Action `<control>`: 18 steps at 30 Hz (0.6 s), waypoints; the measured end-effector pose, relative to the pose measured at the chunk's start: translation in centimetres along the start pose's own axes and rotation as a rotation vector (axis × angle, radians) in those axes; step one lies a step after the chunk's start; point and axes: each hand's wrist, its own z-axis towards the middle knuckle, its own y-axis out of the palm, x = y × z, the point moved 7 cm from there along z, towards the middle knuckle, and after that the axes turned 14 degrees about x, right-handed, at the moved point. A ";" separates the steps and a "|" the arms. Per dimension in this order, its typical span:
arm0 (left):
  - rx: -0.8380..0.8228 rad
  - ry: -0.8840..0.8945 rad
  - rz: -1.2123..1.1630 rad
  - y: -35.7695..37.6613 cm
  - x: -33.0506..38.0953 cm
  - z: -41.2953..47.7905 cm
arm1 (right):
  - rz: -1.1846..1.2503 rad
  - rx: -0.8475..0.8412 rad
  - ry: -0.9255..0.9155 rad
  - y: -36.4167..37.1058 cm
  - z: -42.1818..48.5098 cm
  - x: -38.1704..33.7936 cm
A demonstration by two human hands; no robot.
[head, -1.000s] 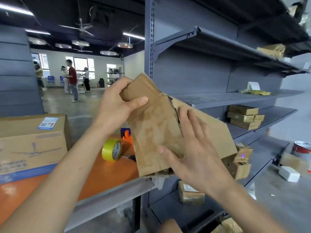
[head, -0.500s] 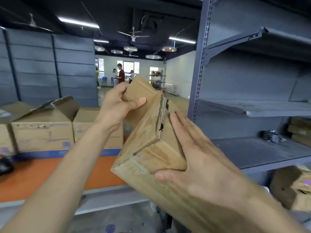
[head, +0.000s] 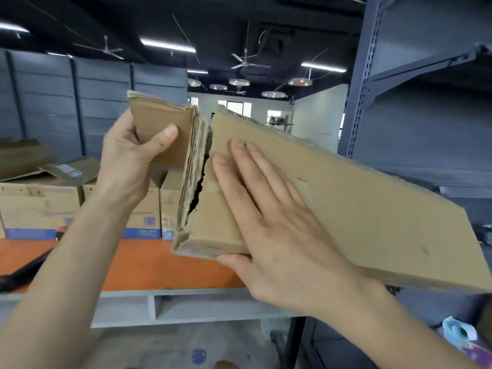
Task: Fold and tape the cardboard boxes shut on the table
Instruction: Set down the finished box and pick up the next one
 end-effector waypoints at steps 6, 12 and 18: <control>0.020 -0.079 0.037 -3.4 -4.5 -3.5 | -0.001 -0.006 -0.053 5.9 -3.5 0.2; -0.073 -0.139 0.112 -1.6 -7.2 -5.2 | 0.019 0.042 -0.073 6.9 -6.6 3.7; -0.090 -0.260 0.156 -0.8 -9.2 -6.4 | 0.123 0.020 -0.006 6.0 -7.8 7.5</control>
